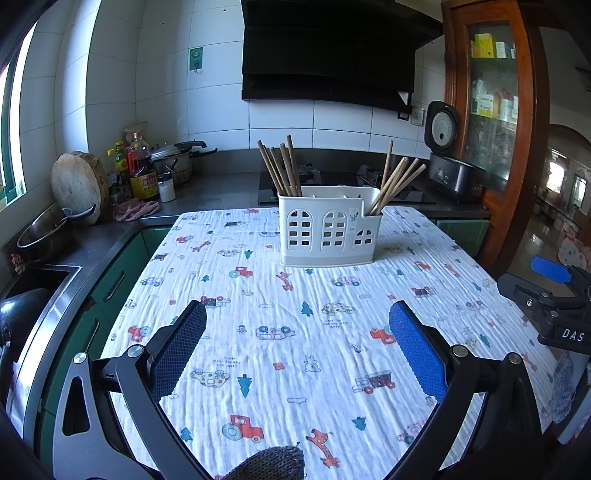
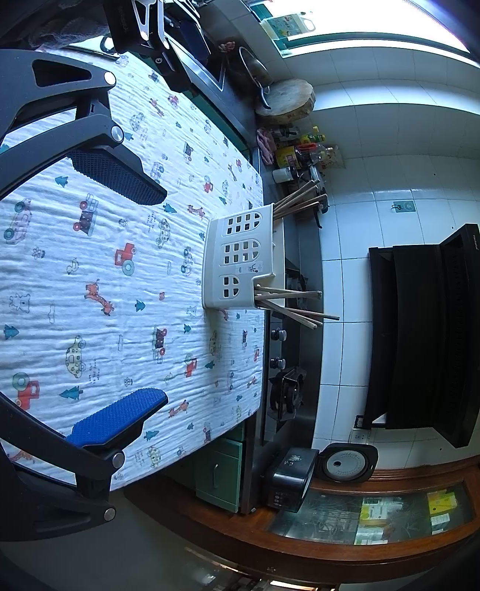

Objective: Organize utensils

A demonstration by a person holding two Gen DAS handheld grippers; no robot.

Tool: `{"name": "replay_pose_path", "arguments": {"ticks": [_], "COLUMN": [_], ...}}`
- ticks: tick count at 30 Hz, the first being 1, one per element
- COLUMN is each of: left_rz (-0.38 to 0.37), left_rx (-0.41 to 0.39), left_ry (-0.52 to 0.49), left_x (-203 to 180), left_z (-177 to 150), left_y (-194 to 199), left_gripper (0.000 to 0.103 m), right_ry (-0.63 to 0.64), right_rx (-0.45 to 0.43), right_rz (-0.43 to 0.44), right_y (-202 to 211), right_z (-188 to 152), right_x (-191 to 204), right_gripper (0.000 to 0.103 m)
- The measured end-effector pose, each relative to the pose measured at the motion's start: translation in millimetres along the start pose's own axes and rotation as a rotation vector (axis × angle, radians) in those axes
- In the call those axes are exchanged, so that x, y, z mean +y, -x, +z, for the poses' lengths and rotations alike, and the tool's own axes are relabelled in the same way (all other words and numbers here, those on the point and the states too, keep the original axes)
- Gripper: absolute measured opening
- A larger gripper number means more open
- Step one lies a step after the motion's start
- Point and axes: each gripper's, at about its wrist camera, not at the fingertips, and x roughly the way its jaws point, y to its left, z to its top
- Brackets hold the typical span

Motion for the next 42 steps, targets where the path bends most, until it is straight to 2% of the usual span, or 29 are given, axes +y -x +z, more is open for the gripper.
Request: {"name": "replay_pose_path", "arguments": {"ticks": [42], "left_rz": [-0.009], "left_rx": [0.01], "left_ry": [-0.008], "left_x": [-4.9], "left_z": [-1.0], "left_y": [-2.2], "left_gripper": [0.098], "right_ry": [0.012], "right_rx": [0.002], "right_rz": [0.006], "right_y": [-0.8], "right_z": [0.0], "right_x": [-0.8], "right_gripper": [0.096]}}
